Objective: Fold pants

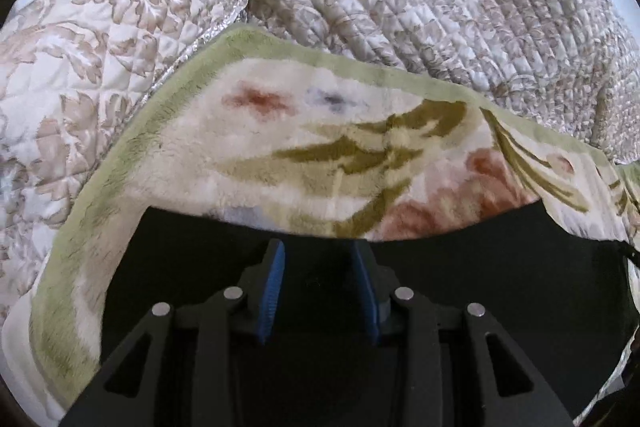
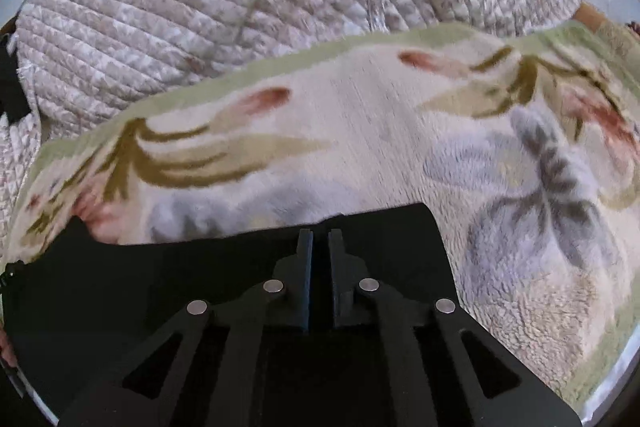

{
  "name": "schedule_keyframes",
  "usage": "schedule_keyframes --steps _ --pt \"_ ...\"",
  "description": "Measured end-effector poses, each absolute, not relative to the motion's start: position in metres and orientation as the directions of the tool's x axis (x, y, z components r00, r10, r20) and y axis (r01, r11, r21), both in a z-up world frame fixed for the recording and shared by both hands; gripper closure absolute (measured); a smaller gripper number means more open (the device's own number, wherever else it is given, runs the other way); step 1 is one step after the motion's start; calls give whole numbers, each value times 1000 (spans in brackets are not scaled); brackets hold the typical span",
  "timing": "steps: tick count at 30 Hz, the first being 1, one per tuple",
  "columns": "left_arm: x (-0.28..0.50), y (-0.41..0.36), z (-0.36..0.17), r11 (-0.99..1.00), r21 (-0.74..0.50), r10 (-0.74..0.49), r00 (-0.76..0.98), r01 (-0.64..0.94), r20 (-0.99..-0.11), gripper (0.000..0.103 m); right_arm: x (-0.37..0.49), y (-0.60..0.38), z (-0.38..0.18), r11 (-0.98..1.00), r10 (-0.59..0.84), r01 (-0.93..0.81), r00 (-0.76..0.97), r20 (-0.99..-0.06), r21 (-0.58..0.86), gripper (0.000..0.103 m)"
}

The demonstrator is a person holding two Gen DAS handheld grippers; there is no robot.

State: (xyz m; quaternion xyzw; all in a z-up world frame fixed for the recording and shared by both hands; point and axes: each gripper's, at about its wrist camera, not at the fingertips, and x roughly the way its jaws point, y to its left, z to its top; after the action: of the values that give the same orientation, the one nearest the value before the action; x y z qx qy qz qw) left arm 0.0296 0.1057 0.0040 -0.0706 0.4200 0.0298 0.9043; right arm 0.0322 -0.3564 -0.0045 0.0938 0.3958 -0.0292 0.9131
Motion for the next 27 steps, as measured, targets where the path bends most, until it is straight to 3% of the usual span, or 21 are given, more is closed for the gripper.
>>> schedule_keyframes --steps 4,13,17,27 --pt "4 91 18 995 -60 9 680 -78 -734 65 3 -329 7 988 64 54 713 -699 146 71" --pt "-56 64 12 999 -45 -27 686 -8 -727 62 -63 -279 -10 987 149 -60 683 -715 148 71" --pt "-56 61 -11 999 -47 -35 653 -1 -756 60 -67 -267 -26 986 165 -87 653 -740 143 71" --pt "-60 62 1 1000 -13 -21 701 17 -713 58 -68 -260 -25 989 144 -86 656 -741 116 66"
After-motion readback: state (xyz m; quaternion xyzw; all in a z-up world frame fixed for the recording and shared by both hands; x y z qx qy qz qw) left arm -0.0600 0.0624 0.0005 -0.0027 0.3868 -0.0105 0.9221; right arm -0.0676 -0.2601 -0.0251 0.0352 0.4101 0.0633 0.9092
